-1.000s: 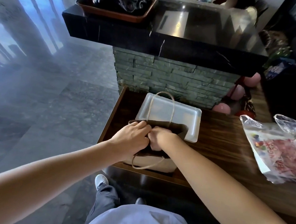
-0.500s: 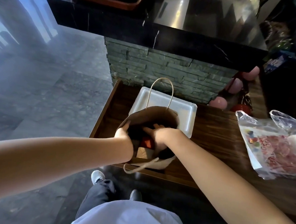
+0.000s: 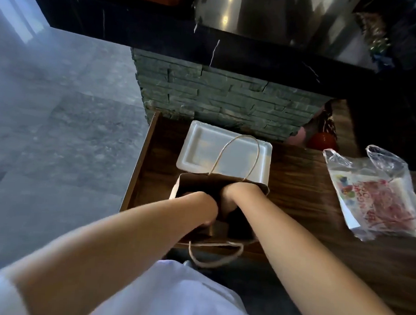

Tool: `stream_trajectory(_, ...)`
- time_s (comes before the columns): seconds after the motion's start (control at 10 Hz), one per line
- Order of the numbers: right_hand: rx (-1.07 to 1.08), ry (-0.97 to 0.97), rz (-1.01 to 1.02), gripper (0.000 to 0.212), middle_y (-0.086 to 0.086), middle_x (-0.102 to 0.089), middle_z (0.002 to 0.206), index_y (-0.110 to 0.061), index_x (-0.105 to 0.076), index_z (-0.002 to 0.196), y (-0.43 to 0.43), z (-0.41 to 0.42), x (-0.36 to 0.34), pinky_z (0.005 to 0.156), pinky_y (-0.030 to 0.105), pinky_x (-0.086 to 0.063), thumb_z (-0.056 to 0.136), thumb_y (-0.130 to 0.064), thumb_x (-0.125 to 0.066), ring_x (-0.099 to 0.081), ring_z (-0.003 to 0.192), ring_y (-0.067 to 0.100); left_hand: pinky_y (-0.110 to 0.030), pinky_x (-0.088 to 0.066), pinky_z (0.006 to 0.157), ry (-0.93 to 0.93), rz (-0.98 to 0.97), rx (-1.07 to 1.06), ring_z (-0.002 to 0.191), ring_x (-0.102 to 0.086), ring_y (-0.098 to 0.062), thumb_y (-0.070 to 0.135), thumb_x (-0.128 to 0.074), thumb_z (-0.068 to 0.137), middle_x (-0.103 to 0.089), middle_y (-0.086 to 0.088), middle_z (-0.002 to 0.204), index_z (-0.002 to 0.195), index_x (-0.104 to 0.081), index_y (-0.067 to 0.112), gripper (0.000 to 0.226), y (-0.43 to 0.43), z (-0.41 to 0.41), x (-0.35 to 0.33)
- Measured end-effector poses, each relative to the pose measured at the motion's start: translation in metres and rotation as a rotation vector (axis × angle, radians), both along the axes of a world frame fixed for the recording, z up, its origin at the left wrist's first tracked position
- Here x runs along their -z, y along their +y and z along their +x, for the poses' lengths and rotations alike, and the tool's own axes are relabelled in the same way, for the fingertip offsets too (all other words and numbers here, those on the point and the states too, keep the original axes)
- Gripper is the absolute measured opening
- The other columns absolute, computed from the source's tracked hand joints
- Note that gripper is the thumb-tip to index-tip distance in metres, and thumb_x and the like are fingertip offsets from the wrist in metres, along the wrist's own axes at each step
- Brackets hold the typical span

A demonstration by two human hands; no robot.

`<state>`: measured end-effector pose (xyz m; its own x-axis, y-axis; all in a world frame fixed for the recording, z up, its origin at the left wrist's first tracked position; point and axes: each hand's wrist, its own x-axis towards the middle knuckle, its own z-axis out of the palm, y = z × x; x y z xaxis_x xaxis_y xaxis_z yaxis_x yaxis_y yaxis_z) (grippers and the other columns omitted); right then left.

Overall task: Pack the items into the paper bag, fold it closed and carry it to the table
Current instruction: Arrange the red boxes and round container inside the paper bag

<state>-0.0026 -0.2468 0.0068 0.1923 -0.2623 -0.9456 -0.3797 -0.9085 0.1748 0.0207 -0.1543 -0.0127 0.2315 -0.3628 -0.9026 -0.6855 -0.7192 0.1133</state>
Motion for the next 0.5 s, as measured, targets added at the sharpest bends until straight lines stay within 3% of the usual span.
stream_trajectory(0.1,0.175,-0.075,-0.044,0.038,0.010,-0.057,0.104,-0.018,-0.054,0.122,-0.006,0.000,0.013,0.074,0.036,-0.042,0.088,-0.035,-0.055,-0.054,0.089,0.027,-0.032,-0.040,0.081,0.123,-0.005,-0.174,0.099,-0.060,-0.029,0.016,-0.053,0.096,-0.057,-0.008,0.086,0.105,-0.064,0.009,0.017,-0.009,0.005,0.011)
stream_trajectory(0.2,0.282,-0.268,-0.045,0.040,0.013,-0.064,0.115,-0.015,-0.061,0.119,-0.005,-0.002,0.024,0.079,0.041,-0.044,0.082,-0.031,-0.062,-0.060,0.105,0.032,-0.034,-0.044,0.091,0.217,-0.040,-0.353,0.101,-0.054,-0.024,0.016,-0.056,0.094,-0.056,-0.010,0.090,0.131,-0.055,0.007,0.038,-0.002,0.017,0.021)
stream_trajectory(0.3,0.355,-0.132,0.050,0.050,0.010,-0.052,0.132,-0.022,-0.049,0.133,-0.007,-0.003,0.018,0.082,0.040,-0.044,0.086,-0.038,-0.054,-0.053,0.113,0.031,-0.037,-0.047,0.094,0.247,-0.049,-0.520,0.105,-0.060,-0.027,0.014,-0.062,0.088,-0.066,-0.014,0.111,0.123,-0.062,0.005,0.036,0.013,0.026,0.028)
stream_trajectory(0.4,0.377,-0.184,0.090,0.056,0.008,-0.050,0.135,-0.025,-0.046,0.136,-0.006,-0.004,0.015,0.083,0.041,-0.042,0.083,-0.043,-0.054,-0.051,0.116,0.031,-0.042,-0.042,0.106,0.403,-0.102,-0.882,0.117,-0.056,-0.032,0.022,-0.060,0.092,-0.060,-0.019,0.126,0.128,-0.057,0.004,0.040,0.022,0.028,0.044)
stream_trajectory(0.5,0.362,-0.228,0.111,0.052,0.009,-0.051,0.135,-0.023,-0.047,0.135,-0.003,-0.011,0.016,0.081,0.040,-0.041,0.086,-0.042,-0.050,-0.051,0.114,0.030,-0.047,-0.040,0.108,0.447,-0.167,-1.110,0.118,-0.054,-0.035,0.022,-0.056,0.094,-0.057,-0.021,0.127,0.133,-0.053,0.001,0.044,0.022,0.020,0.054)
